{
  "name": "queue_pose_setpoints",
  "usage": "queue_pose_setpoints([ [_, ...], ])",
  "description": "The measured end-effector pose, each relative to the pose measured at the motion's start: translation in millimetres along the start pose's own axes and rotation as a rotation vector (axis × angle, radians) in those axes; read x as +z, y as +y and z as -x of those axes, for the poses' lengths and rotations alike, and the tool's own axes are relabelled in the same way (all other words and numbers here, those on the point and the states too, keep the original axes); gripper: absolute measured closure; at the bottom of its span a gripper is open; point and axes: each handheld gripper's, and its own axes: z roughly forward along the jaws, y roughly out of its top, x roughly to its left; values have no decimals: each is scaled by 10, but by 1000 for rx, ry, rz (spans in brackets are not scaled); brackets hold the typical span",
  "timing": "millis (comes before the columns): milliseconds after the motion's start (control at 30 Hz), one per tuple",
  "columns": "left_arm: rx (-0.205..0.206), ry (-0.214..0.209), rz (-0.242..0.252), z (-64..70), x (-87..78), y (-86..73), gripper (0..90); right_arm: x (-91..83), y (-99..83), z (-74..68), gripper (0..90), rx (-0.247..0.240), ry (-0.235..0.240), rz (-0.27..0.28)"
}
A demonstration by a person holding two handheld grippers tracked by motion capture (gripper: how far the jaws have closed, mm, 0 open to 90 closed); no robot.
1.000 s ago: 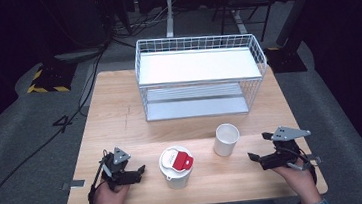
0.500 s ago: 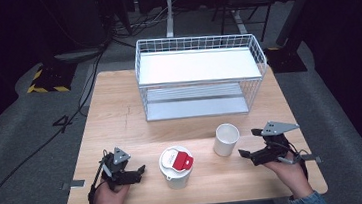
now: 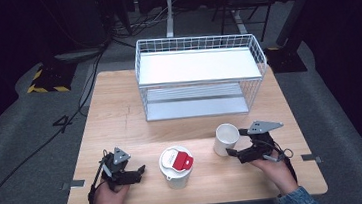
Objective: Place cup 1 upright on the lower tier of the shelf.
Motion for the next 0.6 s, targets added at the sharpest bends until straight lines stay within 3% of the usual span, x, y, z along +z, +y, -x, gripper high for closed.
queue_pose_setpoints([
  [267, 0, 0, 0, 0, 0, 0, 135, 163, -41, 11, 94, 22, 7, -9],
  [600, 0, 0, 0, 0, 0, 0, 135, 285, -58, -16, 147, 4, -4, -20],
])
